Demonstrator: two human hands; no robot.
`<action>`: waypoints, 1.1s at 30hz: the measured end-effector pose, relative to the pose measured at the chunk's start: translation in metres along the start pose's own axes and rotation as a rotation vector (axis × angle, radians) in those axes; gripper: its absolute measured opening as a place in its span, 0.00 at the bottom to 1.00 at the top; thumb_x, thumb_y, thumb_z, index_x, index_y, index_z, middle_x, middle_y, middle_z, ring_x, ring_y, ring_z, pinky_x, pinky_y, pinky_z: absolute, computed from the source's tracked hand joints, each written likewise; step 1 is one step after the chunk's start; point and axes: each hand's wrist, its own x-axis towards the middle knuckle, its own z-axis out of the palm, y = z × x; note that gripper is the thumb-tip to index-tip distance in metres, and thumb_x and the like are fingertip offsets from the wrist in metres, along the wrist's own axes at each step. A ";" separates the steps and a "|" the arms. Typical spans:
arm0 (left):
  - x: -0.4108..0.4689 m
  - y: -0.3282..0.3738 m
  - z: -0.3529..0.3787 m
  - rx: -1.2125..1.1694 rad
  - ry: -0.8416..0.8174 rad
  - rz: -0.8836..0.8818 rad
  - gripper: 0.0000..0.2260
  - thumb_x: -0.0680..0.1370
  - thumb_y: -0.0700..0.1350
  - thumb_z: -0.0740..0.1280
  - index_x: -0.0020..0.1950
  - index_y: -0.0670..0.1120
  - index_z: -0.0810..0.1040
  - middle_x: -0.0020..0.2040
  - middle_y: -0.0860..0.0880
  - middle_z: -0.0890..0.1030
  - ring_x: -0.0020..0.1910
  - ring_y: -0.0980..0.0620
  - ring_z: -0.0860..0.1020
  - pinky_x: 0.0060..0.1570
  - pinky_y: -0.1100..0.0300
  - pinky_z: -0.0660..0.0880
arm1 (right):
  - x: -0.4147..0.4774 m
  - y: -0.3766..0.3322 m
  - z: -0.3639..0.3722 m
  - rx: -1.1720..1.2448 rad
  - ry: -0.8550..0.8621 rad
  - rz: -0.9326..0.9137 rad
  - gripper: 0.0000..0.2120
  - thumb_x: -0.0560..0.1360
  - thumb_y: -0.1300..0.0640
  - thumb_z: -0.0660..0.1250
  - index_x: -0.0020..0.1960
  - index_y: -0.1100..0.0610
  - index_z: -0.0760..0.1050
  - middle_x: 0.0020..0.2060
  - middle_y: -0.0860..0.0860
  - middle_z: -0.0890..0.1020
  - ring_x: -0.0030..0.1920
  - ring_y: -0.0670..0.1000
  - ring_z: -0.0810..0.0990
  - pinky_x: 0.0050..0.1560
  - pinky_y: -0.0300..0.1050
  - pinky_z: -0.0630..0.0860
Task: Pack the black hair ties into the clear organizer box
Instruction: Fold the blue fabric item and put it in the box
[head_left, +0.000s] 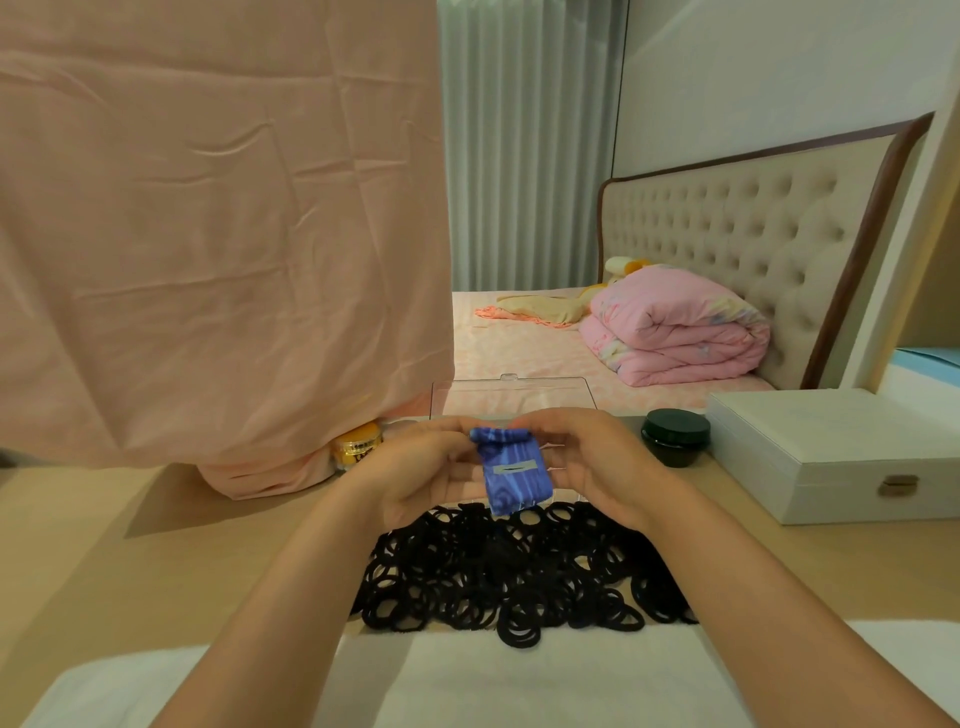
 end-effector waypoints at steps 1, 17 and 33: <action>-0.001 0.001 0.000 0.002 -0.006 0.006 0.13 0.84 0.38 0.58 0.62 0.38 0.79 0.53 0.40 0.86 0.49 0.45 0.85 0.51 0.52 0.83 | 0.000 0.000 -0.001 -0.025 0.008 -0.001 0.10 0.80 0.60 0.65 0.52 0.62 0.85 0.49 0.60 0.85 0.49 0.59 0.83 0.50 0.55 0.82; 0.003 -0.006 0.012 0.187 0.098 0.213 0.11 0.80 0.36 0.67 0.60 0.47 0.79 0.49 0.45 0.84 0.42 0.52 0.84 0.43 0.59 0.80 | 0.001 0.000 -0.001 -0.030 0.073 -0.012 0.09 0.79 0.69 0.68 0.54 0.58 0.82 0.46 0.56 0.86 0.38 0.52 0.83 0.30 0.41 0.78; 0.008 -0.009 0.002 0.120 0.169 0.183 0.13 0.77 0.34 0.71 0.59 0.46 0.82 0.58 0.43 0.83 0.55 0.47 0.84 0.56 0.53 0.81 | 0.002 0.004 0.004 0.130 -0.004 0.048 0.11 0.81 0.58 0.66 0.61 0.59 0.80 0.55 0.61 0.83 0.45 0.56 0.84 0.39 0.48 0.81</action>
